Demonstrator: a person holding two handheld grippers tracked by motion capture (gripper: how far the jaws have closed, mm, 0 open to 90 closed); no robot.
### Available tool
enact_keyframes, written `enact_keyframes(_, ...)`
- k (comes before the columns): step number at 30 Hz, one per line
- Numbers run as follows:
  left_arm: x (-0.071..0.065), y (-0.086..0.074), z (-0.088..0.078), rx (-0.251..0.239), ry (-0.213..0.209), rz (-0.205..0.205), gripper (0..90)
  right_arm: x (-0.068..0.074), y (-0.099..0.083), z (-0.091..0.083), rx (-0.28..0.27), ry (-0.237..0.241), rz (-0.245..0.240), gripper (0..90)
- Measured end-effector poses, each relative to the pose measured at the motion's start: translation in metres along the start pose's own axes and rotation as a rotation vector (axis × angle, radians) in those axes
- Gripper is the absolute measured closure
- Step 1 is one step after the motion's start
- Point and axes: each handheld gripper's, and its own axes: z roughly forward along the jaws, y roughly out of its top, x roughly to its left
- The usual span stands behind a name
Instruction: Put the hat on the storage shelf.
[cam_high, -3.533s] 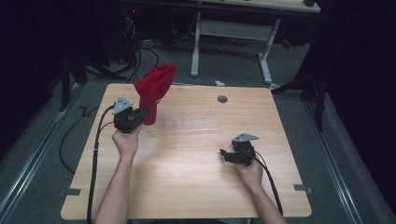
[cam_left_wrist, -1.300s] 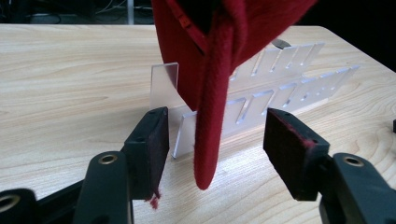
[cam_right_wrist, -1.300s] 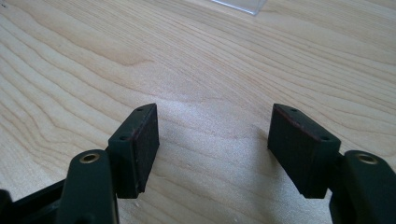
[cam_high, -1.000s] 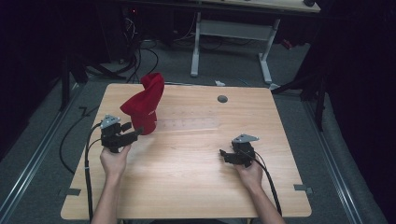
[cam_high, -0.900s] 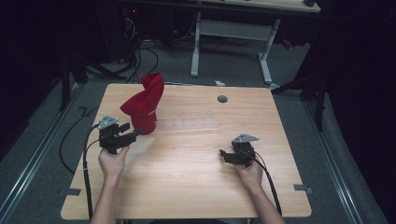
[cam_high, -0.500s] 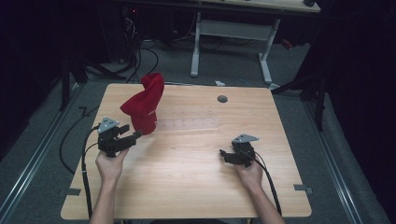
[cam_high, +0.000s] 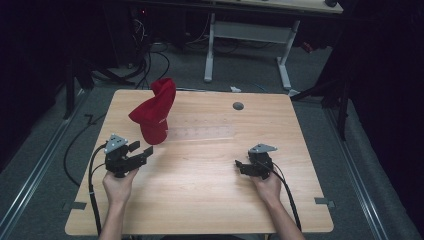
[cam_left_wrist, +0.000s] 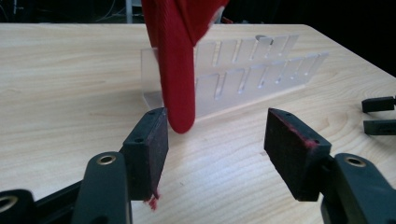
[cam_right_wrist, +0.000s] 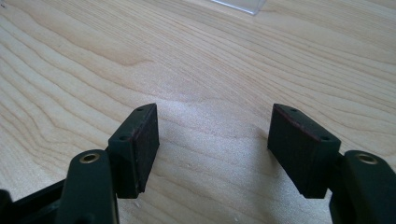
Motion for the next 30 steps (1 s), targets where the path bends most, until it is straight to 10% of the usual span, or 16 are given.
enact_keyframes(20,0.003,-0.047,0.008,0.089,0.015,0.034,37.6,0.000,0.000,0.000,-0.001,0.000,-0.001,34.0)
enact_keyframes(30,0.009,-0.082,0.026,0.198,0.135,0.189,33.4,0.000,0.000,0.000,-0.001,0.000,-0.001,34.0)
